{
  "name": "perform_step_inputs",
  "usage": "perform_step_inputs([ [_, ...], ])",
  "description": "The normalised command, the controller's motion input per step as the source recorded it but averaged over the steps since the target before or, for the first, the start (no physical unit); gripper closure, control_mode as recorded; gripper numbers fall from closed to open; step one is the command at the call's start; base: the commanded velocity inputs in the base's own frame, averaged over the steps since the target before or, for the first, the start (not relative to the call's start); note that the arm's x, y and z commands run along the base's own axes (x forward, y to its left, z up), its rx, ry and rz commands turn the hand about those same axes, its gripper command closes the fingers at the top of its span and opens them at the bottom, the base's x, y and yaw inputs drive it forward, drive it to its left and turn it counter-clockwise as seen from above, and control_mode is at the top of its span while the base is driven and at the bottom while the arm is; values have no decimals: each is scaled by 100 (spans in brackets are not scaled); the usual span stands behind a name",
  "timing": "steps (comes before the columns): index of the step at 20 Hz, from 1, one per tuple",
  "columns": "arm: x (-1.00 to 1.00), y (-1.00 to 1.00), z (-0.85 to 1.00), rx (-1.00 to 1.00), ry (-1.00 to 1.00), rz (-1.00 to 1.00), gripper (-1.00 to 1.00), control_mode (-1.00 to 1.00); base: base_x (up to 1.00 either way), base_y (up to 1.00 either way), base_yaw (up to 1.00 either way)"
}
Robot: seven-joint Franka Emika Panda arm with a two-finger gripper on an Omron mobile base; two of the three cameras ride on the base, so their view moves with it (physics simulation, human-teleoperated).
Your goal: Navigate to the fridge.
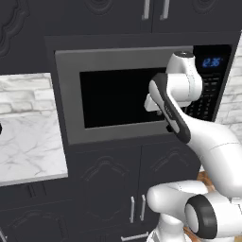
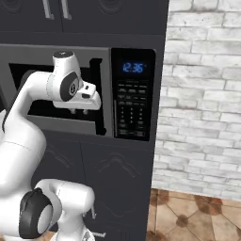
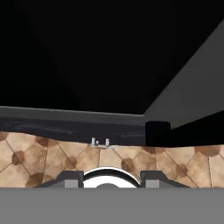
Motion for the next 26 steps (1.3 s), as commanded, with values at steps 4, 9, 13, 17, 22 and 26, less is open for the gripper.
perform_step_inputs([
  [4,-11,0,0,0,0,0,-100,-100,0,0,0],
  [9,-19,0,0,-1,-1,0,-100,-100,0,0,0],
  [13,-48,2,0,-2,0,0,-100,-100,0,0,0],
  [17,-76,5,0,-3,-4,0,-100,-100,0,0,0],
  [22,-72,7,13,0,0,0,-100,-100,0,0,0],
  [26,-32,18,14,-1,-4,2,-100,-100,0,0,0],
])
